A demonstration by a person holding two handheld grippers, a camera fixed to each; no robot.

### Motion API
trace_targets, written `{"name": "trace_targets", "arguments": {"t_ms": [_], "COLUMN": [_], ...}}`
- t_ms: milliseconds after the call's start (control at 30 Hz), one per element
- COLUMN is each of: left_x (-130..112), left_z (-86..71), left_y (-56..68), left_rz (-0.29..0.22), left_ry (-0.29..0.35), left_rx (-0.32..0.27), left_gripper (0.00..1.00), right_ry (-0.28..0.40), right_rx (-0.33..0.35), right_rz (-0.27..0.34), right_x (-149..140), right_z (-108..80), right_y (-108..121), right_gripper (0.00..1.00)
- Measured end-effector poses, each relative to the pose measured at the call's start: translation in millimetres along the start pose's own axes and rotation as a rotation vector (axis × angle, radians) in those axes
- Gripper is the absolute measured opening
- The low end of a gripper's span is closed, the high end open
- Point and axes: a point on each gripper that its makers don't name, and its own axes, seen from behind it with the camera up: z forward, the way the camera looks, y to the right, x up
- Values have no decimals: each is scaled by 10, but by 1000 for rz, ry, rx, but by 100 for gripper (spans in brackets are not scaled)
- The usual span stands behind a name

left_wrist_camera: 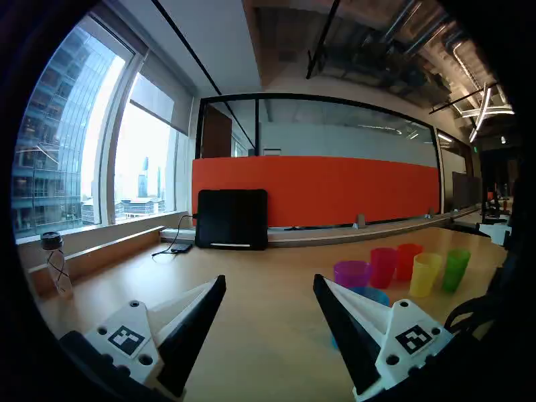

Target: Pour water

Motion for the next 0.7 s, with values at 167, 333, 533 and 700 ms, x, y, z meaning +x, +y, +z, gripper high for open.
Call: {"name": "trace_targets", "arguments": {"t_ms": [167,333,533,700], "left_x": [3,4,3,3], "left_z": [1,0,-2,-6], "left_y": [0,-4,-11,-12], "left_rz": [0,0,0,0], "left_ry": [0,0,0,0], "left_rx": [0,0,0,0], "left_gripper": [97,97,97,97], "right_ry": [-1,-1,-1,-2], "right_rx": [3,10,10,8], "right_rz": [15,15,15,16], "right_x": [-3,-1,6,7], "right_z": [-6,-14,-15,-17], "right_y": [25,13,9,16], "right_gripper": [100,99,99,100]}}
